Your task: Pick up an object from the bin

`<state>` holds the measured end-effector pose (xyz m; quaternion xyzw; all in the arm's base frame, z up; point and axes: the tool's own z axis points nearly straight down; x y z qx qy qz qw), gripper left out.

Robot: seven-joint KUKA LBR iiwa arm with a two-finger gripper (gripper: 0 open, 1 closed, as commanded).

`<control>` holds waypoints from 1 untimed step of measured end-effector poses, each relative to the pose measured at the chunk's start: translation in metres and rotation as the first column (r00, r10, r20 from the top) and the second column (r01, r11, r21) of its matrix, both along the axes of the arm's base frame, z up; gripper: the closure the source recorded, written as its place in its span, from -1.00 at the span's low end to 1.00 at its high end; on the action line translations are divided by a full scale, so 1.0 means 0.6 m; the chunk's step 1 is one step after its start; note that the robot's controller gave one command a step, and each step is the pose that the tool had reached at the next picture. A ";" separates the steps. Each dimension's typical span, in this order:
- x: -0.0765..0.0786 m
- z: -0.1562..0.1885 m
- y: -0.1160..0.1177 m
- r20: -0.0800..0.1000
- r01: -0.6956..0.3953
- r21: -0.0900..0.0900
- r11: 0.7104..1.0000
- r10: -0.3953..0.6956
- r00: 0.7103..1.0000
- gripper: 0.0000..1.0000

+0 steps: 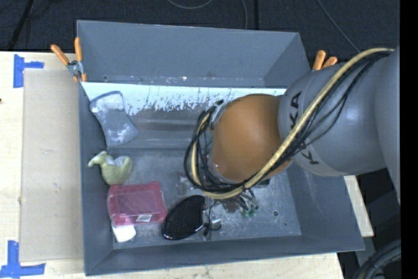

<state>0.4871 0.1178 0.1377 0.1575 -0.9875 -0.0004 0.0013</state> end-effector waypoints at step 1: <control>-0.004 -0.084 0.004 -0.005 -0.016 0.000 1.000 0.016 1.000 -1.00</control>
Offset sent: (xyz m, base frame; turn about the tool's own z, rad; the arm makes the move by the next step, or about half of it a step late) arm -0.0126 0.0295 -0.0476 -0.3155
